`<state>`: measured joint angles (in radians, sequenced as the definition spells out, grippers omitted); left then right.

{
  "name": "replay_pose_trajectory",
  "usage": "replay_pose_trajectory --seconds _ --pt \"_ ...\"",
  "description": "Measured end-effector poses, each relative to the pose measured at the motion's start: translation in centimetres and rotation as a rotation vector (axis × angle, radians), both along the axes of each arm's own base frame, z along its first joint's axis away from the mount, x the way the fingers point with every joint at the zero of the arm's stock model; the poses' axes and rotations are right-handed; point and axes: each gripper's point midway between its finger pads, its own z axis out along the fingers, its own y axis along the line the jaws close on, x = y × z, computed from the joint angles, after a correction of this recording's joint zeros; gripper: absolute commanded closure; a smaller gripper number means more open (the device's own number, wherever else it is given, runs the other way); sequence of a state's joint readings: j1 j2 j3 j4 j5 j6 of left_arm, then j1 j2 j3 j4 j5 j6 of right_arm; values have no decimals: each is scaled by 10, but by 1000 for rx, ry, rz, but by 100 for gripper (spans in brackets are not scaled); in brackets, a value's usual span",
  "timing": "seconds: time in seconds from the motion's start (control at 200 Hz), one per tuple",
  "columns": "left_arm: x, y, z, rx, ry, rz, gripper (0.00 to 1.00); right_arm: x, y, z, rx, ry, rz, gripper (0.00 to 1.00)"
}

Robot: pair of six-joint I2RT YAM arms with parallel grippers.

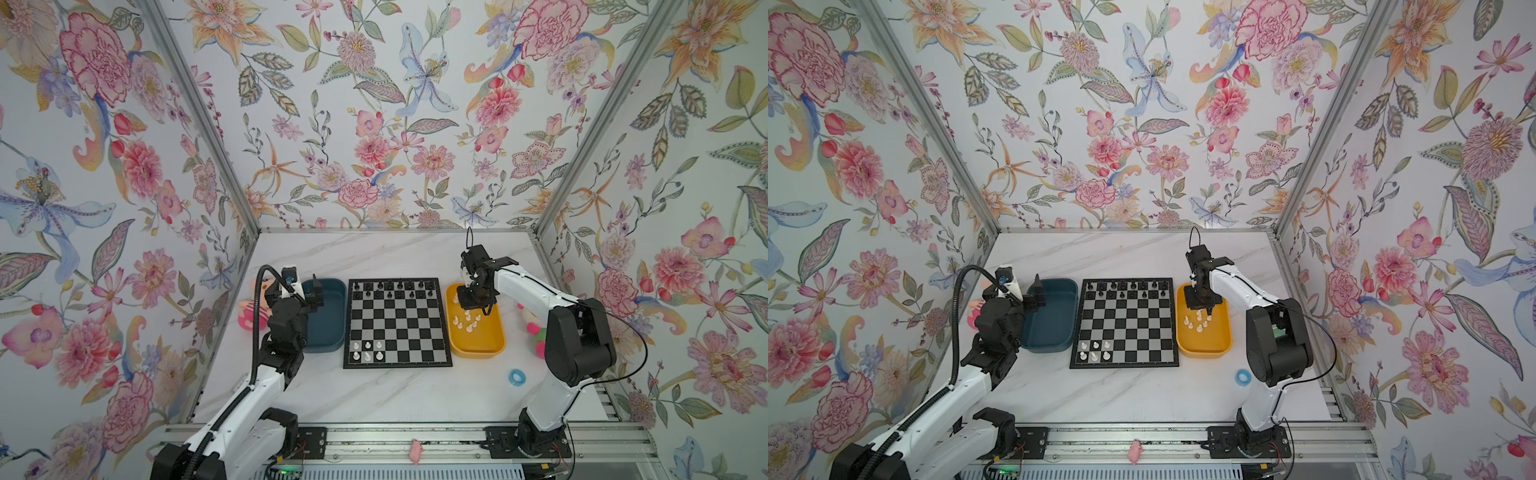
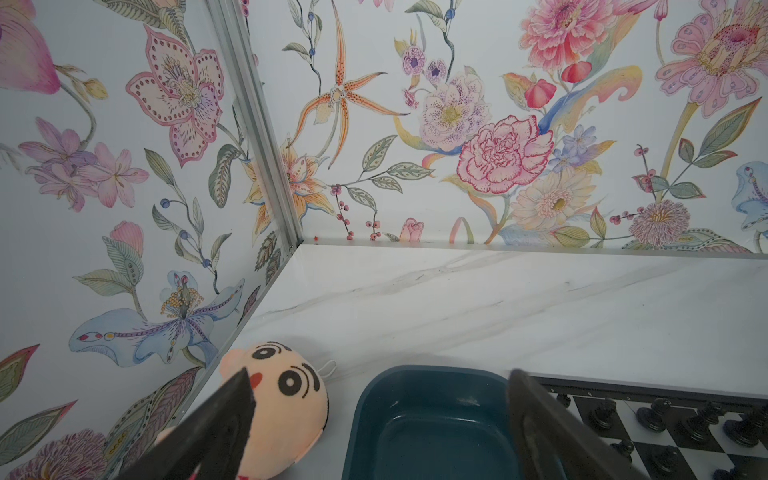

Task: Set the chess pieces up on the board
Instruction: 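Lower the right gripper into the yellow tray and grasp a white pawn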

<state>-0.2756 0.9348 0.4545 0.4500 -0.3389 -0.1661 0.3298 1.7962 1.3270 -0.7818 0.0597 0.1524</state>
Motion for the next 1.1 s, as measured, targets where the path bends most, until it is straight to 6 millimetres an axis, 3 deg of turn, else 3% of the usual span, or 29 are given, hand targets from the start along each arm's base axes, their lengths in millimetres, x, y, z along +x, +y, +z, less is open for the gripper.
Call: replay_pose_trajectory --seconds 0.315,1.101 --pt "2 -3 -2 0 8 -17 4 -1 -1 -16 6 35 2 79" --pt "3 -4 -3 2 12 -18 4 2 -8 -31 6 57 -15 79"
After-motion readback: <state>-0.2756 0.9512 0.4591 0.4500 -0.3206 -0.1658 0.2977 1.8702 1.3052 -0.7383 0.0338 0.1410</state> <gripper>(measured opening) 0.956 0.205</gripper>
